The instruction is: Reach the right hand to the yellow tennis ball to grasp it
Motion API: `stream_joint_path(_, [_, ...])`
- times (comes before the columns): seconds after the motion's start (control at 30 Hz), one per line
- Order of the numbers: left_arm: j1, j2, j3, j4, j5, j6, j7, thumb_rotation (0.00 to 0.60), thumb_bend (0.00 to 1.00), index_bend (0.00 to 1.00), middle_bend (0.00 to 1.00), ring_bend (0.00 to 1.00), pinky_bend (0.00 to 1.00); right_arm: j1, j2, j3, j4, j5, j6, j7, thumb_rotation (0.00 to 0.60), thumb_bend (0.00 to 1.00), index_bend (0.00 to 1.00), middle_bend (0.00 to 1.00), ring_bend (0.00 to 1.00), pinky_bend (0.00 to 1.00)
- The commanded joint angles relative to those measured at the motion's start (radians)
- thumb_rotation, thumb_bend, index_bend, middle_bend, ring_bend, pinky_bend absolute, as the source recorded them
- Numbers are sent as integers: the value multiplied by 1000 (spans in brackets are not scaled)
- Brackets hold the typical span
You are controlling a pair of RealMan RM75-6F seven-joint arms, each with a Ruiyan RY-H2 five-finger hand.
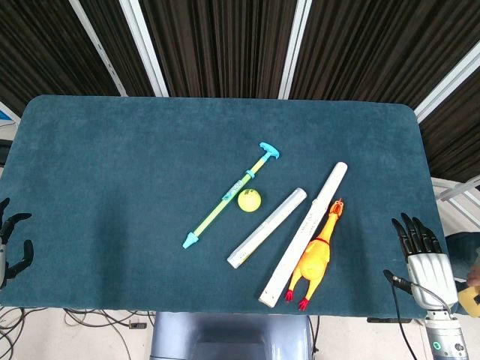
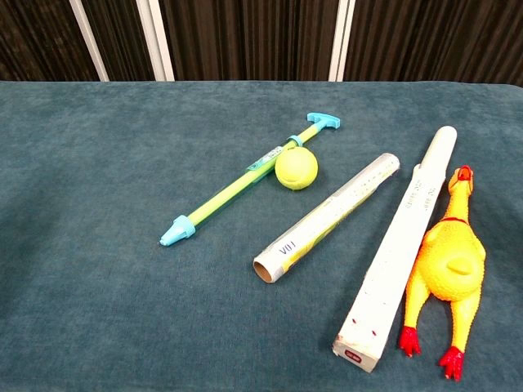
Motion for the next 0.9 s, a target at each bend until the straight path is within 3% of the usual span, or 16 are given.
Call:
stream_joint_path(0.03, [0,0,-1,1,-1,1,0,600,526,251,0,0,0,-3,3,5,-3,3,-1,6,600,44,0,16,46,158])
stream_joint_path(0.9, [1,1,-3,0,1,3,-4,600,526,251,0,0,0,-13,10,13,-11,-22,-21,28,600,44,0,27,46,158])
